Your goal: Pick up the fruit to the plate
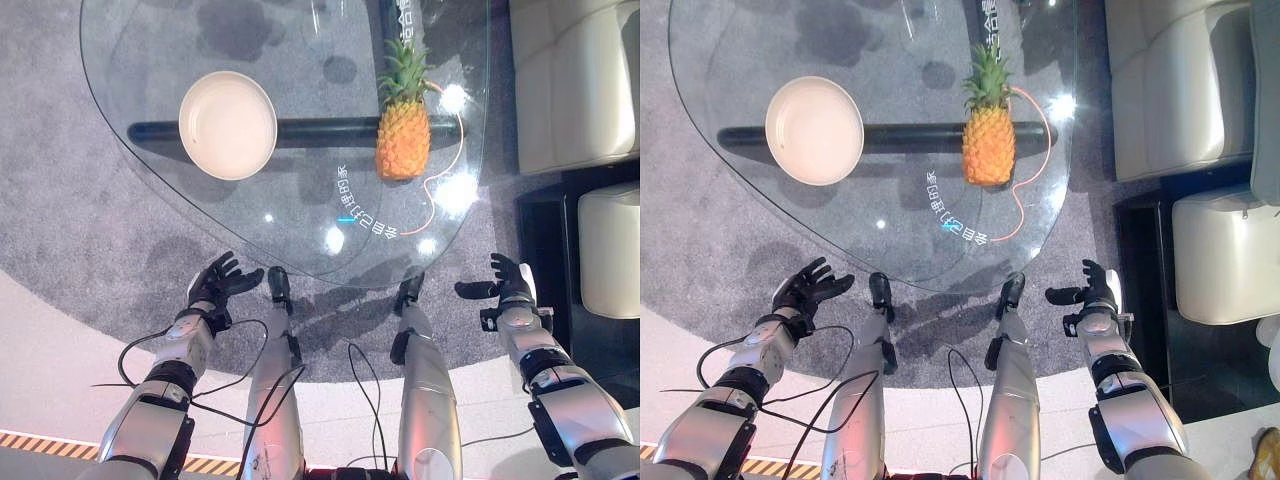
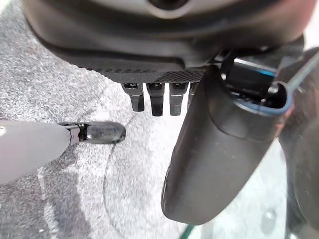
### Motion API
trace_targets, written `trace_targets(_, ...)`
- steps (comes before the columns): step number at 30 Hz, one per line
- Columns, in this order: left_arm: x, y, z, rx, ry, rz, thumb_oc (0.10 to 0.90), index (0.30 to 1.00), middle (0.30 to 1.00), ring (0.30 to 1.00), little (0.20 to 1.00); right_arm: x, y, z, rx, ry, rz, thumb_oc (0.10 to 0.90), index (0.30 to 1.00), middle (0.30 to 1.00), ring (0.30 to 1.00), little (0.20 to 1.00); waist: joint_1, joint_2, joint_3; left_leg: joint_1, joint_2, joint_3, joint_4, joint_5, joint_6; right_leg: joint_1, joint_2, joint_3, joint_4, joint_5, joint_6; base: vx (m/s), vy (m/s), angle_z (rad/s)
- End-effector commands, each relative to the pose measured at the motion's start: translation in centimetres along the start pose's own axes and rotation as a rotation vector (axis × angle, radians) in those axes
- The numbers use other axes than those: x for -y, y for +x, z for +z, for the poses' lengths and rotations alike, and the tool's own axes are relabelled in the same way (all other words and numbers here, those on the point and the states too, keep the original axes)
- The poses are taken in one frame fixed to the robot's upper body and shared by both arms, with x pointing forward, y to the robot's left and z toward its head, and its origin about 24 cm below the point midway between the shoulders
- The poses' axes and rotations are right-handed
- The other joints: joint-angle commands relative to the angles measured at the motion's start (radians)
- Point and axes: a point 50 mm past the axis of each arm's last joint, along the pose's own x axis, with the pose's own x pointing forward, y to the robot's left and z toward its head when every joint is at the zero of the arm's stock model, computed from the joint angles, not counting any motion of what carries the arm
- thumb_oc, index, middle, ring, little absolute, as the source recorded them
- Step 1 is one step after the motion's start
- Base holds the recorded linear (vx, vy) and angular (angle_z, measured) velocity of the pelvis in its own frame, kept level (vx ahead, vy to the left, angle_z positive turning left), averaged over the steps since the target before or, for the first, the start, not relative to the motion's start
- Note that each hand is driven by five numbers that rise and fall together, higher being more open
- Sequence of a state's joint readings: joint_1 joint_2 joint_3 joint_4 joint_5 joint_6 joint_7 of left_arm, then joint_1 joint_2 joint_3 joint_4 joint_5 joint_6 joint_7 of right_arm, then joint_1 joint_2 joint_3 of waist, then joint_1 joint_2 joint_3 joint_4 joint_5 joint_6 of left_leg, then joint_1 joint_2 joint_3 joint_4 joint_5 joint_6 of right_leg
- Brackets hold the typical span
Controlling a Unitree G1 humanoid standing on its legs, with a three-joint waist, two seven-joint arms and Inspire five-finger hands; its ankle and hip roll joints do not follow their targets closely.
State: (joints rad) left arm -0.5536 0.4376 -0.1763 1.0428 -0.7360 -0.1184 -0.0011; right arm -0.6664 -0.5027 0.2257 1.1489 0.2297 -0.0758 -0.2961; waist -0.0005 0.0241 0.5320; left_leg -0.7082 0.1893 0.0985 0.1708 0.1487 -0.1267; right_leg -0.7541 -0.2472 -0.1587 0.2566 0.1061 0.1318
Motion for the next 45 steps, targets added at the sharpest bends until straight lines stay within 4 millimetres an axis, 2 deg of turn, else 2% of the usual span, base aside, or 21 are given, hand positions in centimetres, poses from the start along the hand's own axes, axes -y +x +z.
trace_targets(1,-2.3,-0.2,1.1,0.068,-0.047,0.116,0.800,0.900,0.900,0.900,0.900,2.2,0.1,0.1,0.047,0.025,-0.105,0.800,0.900,0.900,0.900,0.900,0.006,-0.020,-0.012,-0.109,0.002,-0.061,0.213,-0.127,-0.024,-0.065,-0.047,0.015,0.101,-0.046,0.045,0.00,0.000,0.00)
trace_targets(6,-2.2,-0.2,1.0,0.059,-0.041,0.113,0.800,0.900,0.900,0.900,0.900,2.2,0.3,1.3,0.091,0.049,-0.108,0.800,0.900,0.900,0.900,0.900,0.007,-0.016,-0.012,-0.139,-0.001,-0.072,0.238,-0.132,-0.021,-0.095,-0.049,0.021,0.124,-0.050,0.040,0.00,-0.009,0.03)
trace_targets(11,-1.8,-0.3,0.5,0.054,-0.038,0.102,0.800,0.900,0.900,0.900,0.900,4.2,0.3,2.6,0.127,0.213,-0.318,0.800,0.900,0.900,0.900,0.900,0.007,-0.009,-0.012,-0.151,-0.002,-0.077,0.244,-0.136,-0.022,-0.108,-0.050,0.024,0.131,-0.049,0.041,0.00,0.000,0.00)
trace_targets(15,-1.6,-0.4,0.0,0.050,-0.042,0.108,0.800,0.900,0.900,0.900,0.900,6.4,0.0,4.6,0.212,0.358,-0.502,0.800,0.900,0.900,0.900,0.900,0.003,-0.006,-0.012,-0.155,-0.001,-0.079,0.248,-0.138,-0.021,-0.112,-0.052,0.023,0.133,-0.045,0.043,0.00,0.000,0.00)
trace_targets(19,-1.5,-0.6,-0.4,0.052,-0.042,0.106,0.800,0.900,0.900,0.900,0.900,8.4,-0.8,8.3,0.353,0.517,-0.632,0.800,0.900,0.900,0.900,0.900,0.000,-0.006,-0.012,-0.152,-0.002,-0.076,0.234,-0.135,-0.021,-0.111,-0.053,0.014,0.121,-0.037,0.045,0.00,0.000,0.00)
trace_targets(21,-1.4,-0.8,-0.8,0.054,-0.047,0.103,0.800,0.900,0.900,0.900,0.900,9.1,-1.8,11.1,0.474,0.587,-0.678,0.800,0.900,0.900,0.900,0.900,-0.002,-0.005,-0.012,-0.154,-0.005,-0.077,0.224,-0.130,-0.020,-0.116,-0.054,0.011,0.117,-0.032,0.044,0.00,0.000,0.00)
trace_targets(23,-1.2,-0.9,-1.2,0.051,-0.051,0.100,0.800,0.900,0.900,0.900,0.900,9.3,-2.7,12.9,0.558,0.627,-0.696,0.800,0.900,0.900,0.900,0.900,-0.005,-0.004,-0.012,-0.148,-0.006,-0.076,0.214,-0.128,-0.020,-0.113,-0.053,0.010,0.113,-0.033,0.044,0.01,0.022,-0.01)
trace_targets(24,-1.2,-0.9,-1.2,0.051,-0.050,0.100,0.800,0.900,0.900,0.900,0.900,9.3,-2.7,12.9,0.558,0.627,-0.697,0.800,0.900,0.900,0.900,0.900,-0.005,-0.004,-0.012,-0.147,-0.006,-0.076,0.214,-0.127,-0.020,-0.113,-0.053,0.010,0.113,-0.033,0.044,0.01,0.037,0.01)
trace_targets(28,-0.9,-1.0,-1.6,0.054,-0.067,0.096,0.800,0.900,0.900,0.900,0.900,9.5,-4.6,16.0,0.705,0.713,-0.710,0.800,0.900,0.900,0.900,0.900,-0.011,-0.002,-0.012,-0.136,-0.010,-0.071,0.184,-0.116,-0.018,-0.106,-0.046,0.006,0.095,-0.033,0.042,0.00,0.040,0.00)
trace_targets(33,-0.5,-1.0,-1.8,0.050,-0.068,0.087,0.800,0.900,0.900,0.900,0.900,9.1,-5.9,17.7,0.800,0.779,-0.691,0.800,0.900,0.900,0.900,0.900,-0.014,0.004,-0.012,-0.131,-0.012,-0.072,0.178,-0.111,-0.018,-0.102,-0.043,0.008,0.092,-0.033,0.041,0.00,0.015,0.00)
trace_targets(36,-0.4,-1.0,-2.0,0.047,-0.073,0.082,0.800,0.900,0.900,0.900,0.900,8.4,-7.3,19.4,0.894,0.818,-0.627,0.800,0.900,0.900,0.900,0.900,-0.015,0.005,-0.012,-0.123,-0.013,-0.064,0.169,-0.108,-0.017,-0.097,-0.043,0.004,0.088,-0.033,0.043,0.04,0.033,0.00)
trace_targets(39,-0.5,-1.1,-2.1,0.049,-0.076,0.077,0.800,0.900,0.900,0.900,0.900,8.0,-8.7,20.6,0.985,0.797,-0.569,0.800,0.900,0.900,0.900,0.900,-0.017,0.007,-0.012,-0.123,-0.014,-0.058,0.161,-0.102,-0.014,-0.098,-0.046,0.000,0.081,-0.029,0.042,0.00,0.007,-0.01)
trace_targets(41,-0.2,-1.4,-2.3,0.053,-0.082,0.071,0.800,0.900,0.900,0.900,0.900,7.1,-10.4,21.6,1.066,0.758,-0.499,0.800,0.900,0.900,0.900,0.900,-0.018,0.010,-0.012,-0.131,-0.016,-0.055,0.161,-0.098,-0.012,-0.107,-0.047,0.004,0.080,-0.028,0.041,0.00,0.025,-0.06)
trace_targets(45,0.1,-1.5,-2.5,0.050,-0.087,0.065,0.800,0.900,0.900,0.900,0.900,5.4,-11.6,22.2,1.121,0.714,-0.388,0.800,0.900,0.900,0.900,0.900,-0.020,0.018,-0.012,-0.131,-0.019,-0.049,0.154,-0.092,-0.013,-0.111,-0.043,0.010,0.081,-0.034,0.040,0.00,0.009,-0.03)
